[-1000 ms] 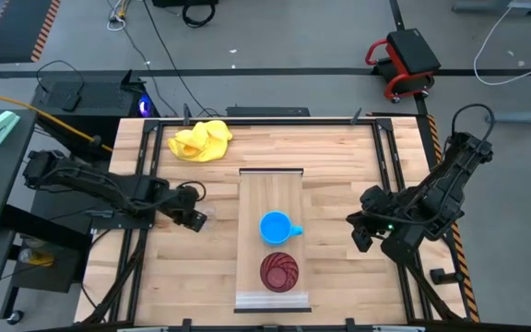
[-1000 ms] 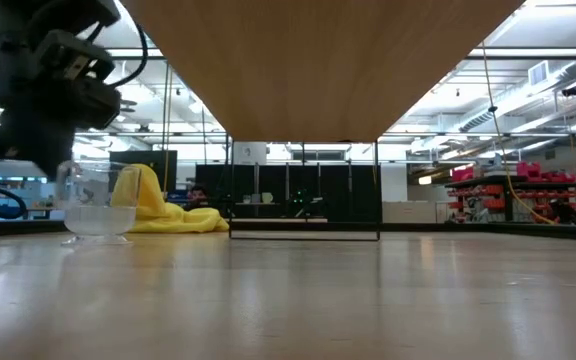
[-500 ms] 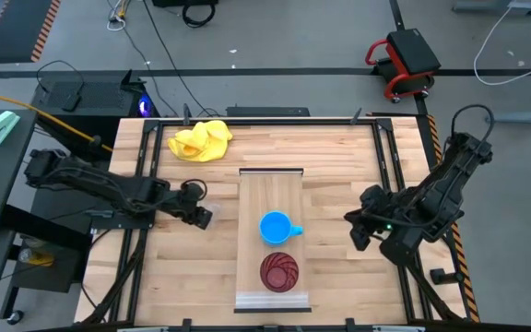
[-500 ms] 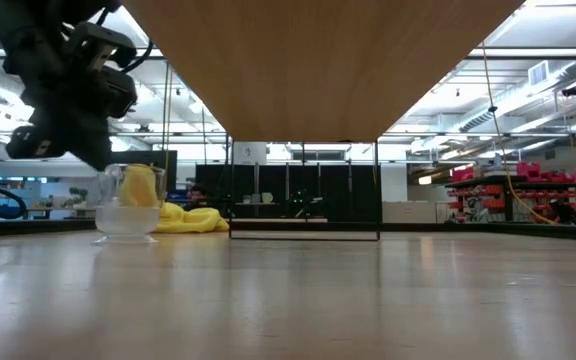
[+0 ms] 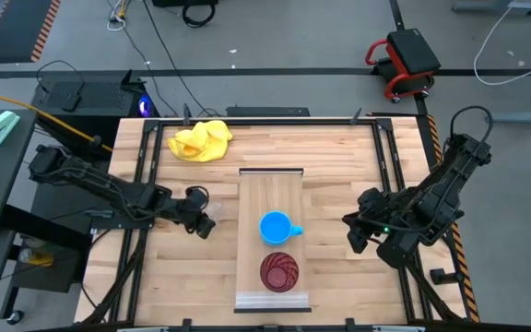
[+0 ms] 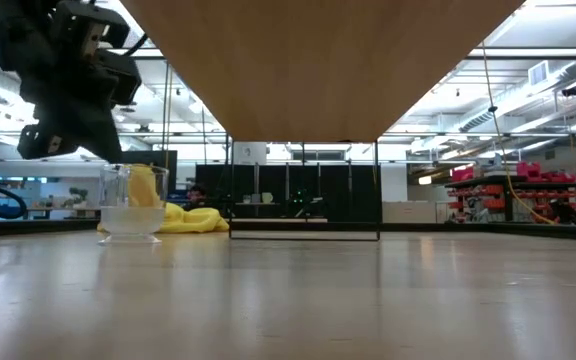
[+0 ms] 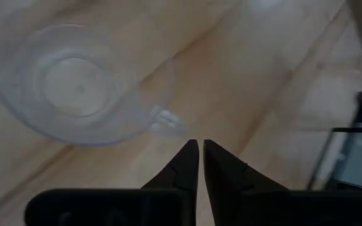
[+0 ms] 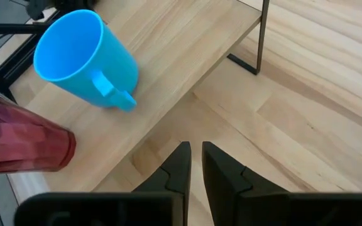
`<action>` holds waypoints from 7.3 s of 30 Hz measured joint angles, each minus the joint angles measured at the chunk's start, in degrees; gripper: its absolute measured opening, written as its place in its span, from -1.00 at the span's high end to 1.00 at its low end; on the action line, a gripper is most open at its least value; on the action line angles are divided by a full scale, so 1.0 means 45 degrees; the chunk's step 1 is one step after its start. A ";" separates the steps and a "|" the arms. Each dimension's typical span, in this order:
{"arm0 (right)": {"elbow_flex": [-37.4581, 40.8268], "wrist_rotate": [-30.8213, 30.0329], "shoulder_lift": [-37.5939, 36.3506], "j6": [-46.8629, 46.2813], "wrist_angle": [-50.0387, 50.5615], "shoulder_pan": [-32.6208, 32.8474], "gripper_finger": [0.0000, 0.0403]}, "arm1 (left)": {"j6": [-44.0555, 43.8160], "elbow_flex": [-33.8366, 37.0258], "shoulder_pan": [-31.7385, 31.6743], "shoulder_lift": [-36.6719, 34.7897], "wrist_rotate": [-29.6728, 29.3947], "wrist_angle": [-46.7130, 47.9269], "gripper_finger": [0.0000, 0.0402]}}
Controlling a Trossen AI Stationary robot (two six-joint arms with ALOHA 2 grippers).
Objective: Stack small to large cups/mugs on shelf
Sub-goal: Put the transparent cup on the shelf
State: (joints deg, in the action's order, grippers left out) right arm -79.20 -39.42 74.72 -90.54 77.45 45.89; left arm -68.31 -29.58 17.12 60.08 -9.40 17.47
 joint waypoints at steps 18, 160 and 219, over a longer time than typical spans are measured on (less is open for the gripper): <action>0.0000 -0.0265 0.0000 0.0118 0.0057 0.0000 0.76 | 0.0020 -0.0010 0.1028 0.1605 -0.1912 -0.0518 0.92; -0.0005 0.0116 0.0004 -0.0083 -0.0217 0.0000 0.56 | 0.4648 -0.7575 -0.5741 0.3385 0.2226 1.0741 0.98; -0.0005 0.0441 -0.0049 0.2889 0.1512 -0.3713 0.56 | 0.3210 -2.2231 -0.4763 1.1854 0.1531 1.5194 0.98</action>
State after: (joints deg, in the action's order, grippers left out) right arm -79.22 -37.43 74.50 -77.54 84.25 29.18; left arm -53.87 -129.62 -4.32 113.42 -2.51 85.84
